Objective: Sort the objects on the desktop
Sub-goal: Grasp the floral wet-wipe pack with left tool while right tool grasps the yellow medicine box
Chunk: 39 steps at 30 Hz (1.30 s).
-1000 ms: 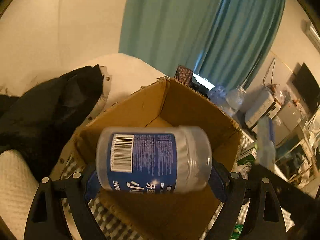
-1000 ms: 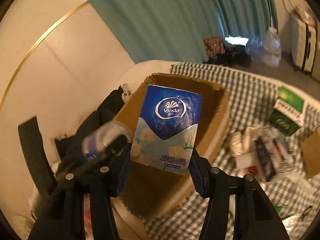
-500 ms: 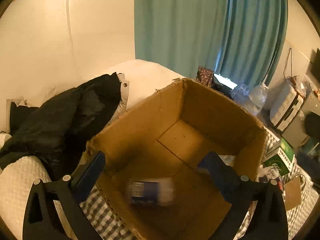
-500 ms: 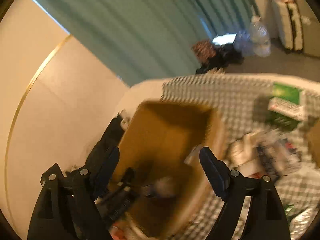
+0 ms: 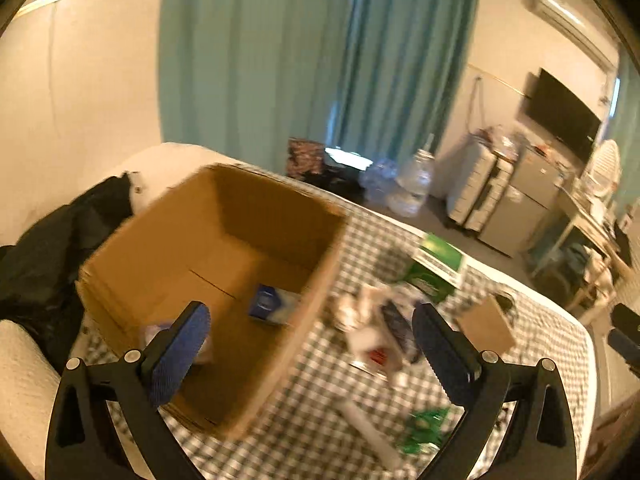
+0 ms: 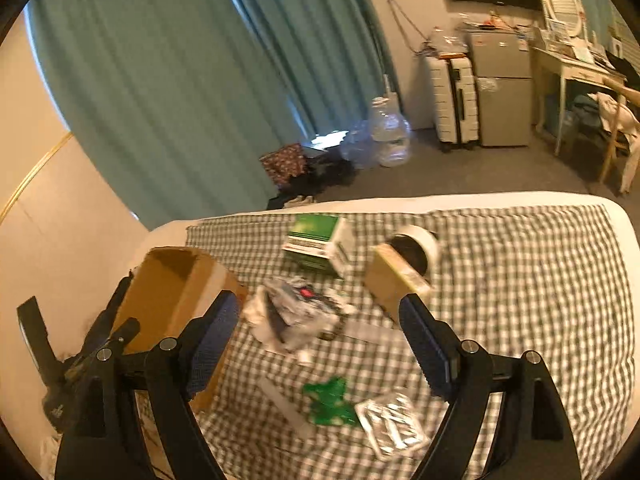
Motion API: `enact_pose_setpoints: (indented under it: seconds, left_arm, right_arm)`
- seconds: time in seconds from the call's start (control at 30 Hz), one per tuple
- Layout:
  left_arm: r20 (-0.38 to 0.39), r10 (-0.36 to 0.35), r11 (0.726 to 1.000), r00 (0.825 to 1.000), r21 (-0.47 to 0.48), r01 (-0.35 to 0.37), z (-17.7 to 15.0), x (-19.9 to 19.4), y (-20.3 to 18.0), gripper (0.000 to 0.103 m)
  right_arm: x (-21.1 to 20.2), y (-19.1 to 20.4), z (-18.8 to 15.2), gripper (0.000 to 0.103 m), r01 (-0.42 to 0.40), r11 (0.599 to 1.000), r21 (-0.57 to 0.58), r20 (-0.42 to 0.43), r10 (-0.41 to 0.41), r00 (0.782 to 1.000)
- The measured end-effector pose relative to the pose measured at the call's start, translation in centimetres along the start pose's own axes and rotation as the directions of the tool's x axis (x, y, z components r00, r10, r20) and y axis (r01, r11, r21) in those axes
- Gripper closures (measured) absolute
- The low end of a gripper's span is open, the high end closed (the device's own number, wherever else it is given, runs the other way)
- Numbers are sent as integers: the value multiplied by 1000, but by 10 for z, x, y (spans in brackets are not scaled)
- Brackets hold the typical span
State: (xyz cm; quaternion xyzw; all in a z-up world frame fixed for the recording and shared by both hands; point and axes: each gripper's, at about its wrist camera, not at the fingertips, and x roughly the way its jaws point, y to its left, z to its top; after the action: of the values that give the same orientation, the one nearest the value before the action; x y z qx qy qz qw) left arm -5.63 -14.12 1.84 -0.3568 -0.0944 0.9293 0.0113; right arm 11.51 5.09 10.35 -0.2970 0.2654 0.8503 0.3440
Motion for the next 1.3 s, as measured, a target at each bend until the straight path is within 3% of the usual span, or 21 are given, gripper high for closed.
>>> enact_pose_setpoints:
  seconds: [0.1,0.2,0.33,0.63,0.83,1.1,1.3]
  left_arm:
    - [-23,-33,999,999,37,34,-9,-1,-26,0]
    - [-67,-51,993,996,103,58,-17,9,-57,0]
    - [-70,-76,985,995,147,86,-25,25,-87,0]
    - [-161,-46,976,986,201,78,-52,98,-134,0]
    - [-201,-25,975,979,211,68,-56,138,-140,0]
    - [-293,-42,994,955,86,70,-59,180,-127,0]
    - [-268,-5,988,963,149,47,-64,186,-130,1]
  right_arm:
    - [-4,-20,-6,20,-3,1000,13,16,3,1000]
    - [11,-35,-6,20,-16,999,38,-34,17,999]
    - [29,-50,-5,20,-31,999,37,-40,32,999]
    - [95,-84,-7,20,0,999,51,-136,7,991]
    - [143,-100,-7,20,24,998,52,-194,-13,981]
    - [189,-109,-9,20,78,996,38,-219,-68,973]
    - [213,-112,-13,20,75,997,27,-271,-65,960]
